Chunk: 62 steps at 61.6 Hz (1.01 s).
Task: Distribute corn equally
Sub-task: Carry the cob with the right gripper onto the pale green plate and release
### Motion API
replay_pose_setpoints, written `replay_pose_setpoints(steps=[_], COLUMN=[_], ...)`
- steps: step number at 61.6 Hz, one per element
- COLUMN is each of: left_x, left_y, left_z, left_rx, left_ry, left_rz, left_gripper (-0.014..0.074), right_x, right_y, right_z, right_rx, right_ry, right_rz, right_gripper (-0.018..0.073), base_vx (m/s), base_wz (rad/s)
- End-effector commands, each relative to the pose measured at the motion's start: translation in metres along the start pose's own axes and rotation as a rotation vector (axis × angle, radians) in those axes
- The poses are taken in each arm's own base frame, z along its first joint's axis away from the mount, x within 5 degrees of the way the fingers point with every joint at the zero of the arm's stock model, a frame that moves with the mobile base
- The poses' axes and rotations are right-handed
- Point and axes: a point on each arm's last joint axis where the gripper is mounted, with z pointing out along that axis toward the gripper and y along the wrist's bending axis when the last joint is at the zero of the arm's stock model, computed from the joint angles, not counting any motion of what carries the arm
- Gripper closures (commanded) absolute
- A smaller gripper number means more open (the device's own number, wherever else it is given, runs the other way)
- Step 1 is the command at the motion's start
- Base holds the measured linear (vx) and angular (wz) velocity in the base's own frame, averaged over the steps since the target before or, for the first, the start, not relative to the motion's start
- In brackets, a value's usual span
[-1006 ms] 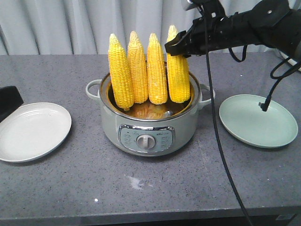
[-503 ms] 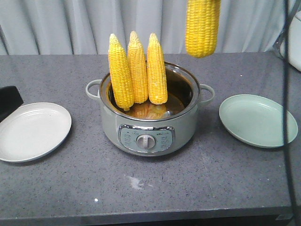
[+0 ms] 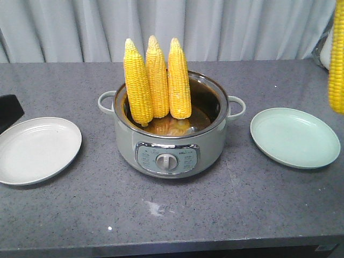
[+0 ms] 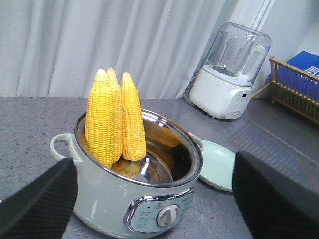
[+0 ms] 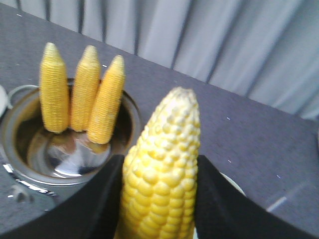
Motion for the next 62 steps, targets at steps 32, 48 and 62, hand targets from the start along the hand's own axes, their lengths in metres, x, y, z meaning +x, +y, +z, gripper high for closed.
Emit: replay_pose_setpoints(steps=[32, 48, 62], left_x=[-0.012, -0.012, -0.012], left_y=[-0.003, -0.003, -0.003], left_z=[-0.001, -0.001, -0.001], left_rx=[0.007, 0.007, 0.007], left_ry=[-0.061, -0.061, -0.061], left_rz=[-0.022, -0.022, -0.022], left_gripper=[0.0004, 0.0004, 0.0004], right_x=[0.033, 0.065, 0.083], right_y=[-0.09, -0.131, -0.138], right_z=[0.199, 0.238, 0.263], right_rx=[0.234, 0.109, 0.079], right_ry=[0.321, 0.346, 0.408], right_rz=[0.165, 0.307, 0.267], right_gripper=[0.055, 0.0546, 0.0531], base_vx=[0.0, 0.0, 0.0], base_wz=[0.0, 0.0, 0.0])
